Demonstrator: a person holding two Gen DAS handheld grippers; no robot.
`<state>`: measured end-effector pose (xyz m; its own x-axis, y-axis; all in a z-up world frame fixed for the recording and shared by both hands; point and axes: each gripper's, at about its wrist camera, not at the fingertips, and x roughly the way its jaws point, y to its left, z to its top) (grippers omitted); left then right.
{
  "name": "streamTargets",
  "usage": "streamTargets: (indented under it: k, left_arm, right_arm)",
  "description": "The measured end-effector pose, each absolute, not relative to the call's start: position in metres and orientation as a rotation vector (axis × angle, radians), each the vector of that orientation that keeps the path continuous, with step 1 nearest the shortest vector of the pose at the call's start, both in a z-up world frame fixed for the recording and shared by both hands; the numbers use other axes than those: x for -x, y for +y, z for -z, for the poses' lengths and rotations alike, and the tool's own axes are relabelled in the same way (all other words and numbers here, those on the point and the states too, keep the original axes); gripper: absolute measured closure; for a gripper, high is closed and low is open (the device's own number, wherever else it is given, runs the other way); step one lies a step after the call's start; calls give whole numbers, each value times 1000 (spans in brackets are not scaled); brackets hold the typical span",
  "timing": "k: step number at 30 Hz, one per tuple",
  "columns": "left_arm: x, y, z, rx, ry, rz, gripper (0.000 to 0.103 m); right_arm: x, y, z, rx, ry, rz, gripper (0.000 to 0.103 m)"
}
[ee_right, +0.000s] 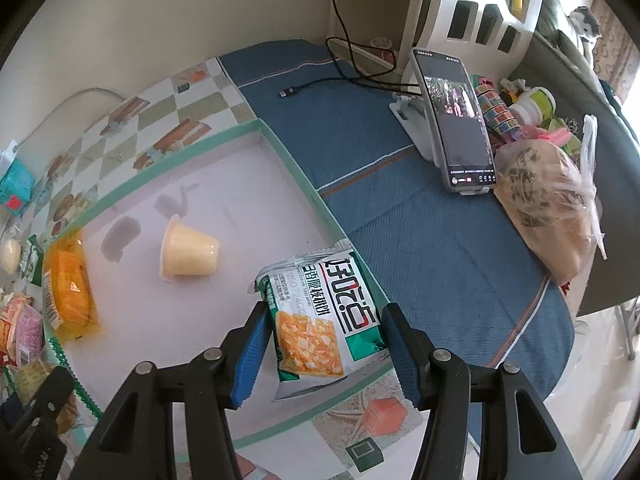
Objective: Organize snacks
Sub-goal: 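Carry both packets into the tray and open both tools, then withdraw both tools from the tray toward the remaining snacks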
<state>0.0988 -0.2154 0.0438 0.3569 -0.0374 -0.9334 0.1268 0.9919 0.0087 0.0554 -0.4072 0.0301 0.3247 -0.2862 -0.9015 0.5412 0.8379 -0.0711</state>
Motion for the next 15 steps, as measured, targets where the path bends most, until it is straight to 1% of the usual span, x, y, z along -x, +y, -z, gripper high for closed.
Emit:
streamTargets:
  k: [7, 9, 10, 11, 13, 15]
  left_arm:
    - [-103, -215, -31, -91, 1238, 99, 49]
    - [-104, -214, -29, -86, 1249, 99, 46]
    - [-104, -213, -29, -85, 1250, 94, 36]
    - [-105, -212, -29, -85, 1250, 86, 27]
    - [-105, -211, -29, -86, 1249, 79, 23]
    - [-106, -209, -29, -85, 1255, 74, 23]
  right_arm:
    - [-59, -409, -18, -274, 1155, 548, 42]
    - [-59, -409, -15, -277, 1169, 552, 36]
    - [-59, -409, -15, -277, 1173, 553, 34]
    - [-59, -409, -15, -279, 1176, 557, 30]
    - [-60, -409, -15, -282, 1177, 559, 24]
    - [-61, -408, -15, -278, 1180, 571, 16]
